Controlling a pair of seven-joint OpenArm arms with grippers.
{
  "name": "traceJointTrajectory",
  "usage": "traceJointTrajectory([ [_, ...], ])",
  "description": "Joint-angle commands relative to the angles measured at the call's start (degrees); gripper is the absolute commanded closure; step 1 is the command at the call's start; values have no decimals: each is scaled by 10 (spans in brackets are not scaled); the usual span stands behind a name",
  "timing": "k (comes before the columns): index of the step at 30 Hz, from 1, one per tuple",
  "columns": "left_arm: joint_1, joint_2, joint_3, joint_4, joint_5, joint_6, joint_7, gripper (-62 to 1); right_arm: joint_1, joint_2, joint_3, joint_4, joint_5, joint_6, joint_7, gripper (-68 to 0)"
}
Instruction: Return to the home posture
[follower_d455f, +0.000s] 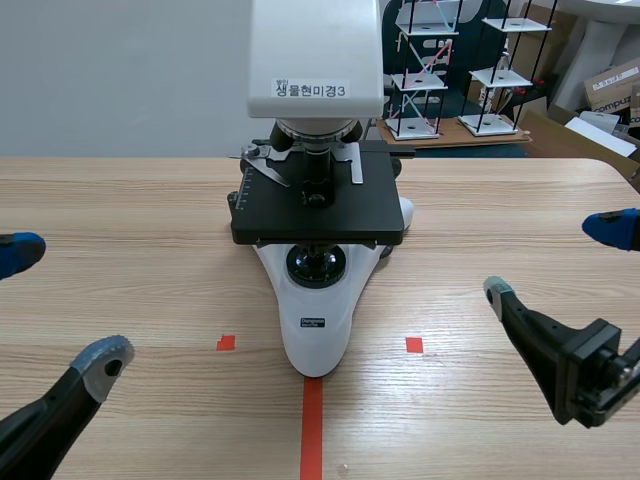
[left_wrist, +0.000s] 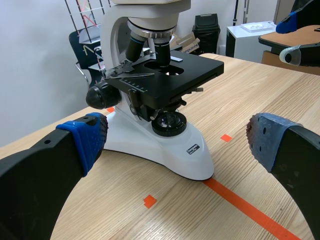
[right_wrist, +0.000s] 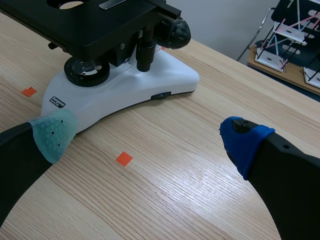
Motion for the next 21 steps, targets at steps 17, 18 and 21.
traceJointTrajectory([
  [17,-3,0,-2,2,-3,0,-8,-581,0,6,1,9,5,0,11,-634],
  [18,-3,0,-2,2,-3,0,-8,-581,0,6,1,9,5,0,11,-634],
  [21,-3,0,-2,2,-3,0,-8,-581,0,6,1,9,5,0,11,-634],
])
